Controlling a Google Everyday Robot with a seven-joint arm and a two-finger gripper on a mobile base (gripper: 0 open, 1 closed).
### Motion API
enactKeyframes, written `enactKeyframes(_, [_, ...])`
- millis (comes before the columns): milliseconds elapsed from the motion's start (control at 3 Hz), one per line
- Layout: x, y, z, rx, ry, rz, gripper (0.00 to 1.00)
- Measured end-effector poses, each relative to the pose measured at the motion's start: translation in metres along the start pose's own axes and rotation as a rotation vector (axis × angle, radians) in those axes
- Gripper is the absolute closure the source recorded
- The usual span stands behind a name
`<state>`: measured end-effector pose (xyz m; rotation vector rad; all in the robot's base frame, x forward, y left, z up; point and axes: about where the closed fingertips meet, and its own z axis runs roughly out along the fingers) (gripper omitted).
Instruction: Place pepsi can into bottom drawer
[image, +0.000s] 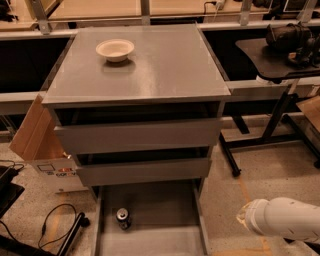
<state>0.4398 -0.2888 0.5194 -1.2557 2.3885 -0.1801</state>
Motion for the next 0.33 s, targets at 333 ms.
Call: enactKeyframes(333, [-0.0158,0.0074,-0.0014,-0.022,0.028,-0.130,1.00])
